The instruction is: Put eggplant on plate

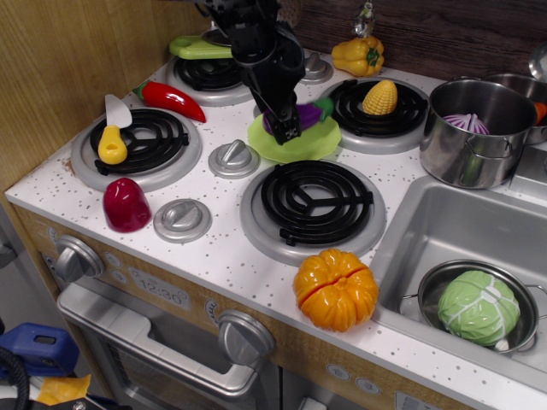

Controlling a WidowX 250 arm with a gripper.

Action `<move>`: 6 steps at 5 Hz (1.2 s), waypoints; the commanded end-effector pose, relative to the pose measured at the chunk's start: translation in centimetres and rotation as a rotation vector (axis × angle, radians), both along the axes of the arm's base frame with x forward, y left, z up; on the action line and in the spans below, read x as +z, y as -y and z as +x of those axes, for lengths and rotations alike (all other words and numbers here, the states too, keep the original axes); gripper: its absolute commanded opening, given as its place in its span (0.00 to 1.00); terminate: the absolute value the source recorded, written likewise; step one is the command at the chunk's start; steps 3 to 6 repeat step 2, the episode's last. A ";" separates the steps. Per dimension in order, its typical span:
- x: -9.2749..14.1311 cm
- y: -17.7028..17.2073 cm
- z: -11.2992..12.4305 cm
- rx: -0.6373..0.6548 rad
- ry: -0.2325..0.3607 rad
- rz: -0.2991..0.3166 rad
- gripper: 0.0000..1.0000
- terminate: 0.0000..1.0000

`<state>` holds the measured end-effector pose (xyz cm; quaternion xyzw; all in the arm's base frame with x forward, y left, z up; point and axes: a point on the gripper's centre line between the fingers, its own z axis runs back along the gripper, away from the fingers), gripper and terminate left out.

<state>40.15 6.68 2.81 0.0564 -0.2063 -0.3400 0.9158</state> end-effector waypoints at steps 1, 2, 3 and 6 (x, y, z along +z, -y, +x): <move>1.7 -1.1 0.9 0.005 0.058 0.011 1.00 0.00; 1.7 -1.1 0.9 0.005 0.058 0.011 1.00 1.00; 1.7 -1.1 0.9 0.005 0.058 0.011 1.00 1.00; 1.7 -1.1 0.9 0.005 0.058 0.011 1.00 1.00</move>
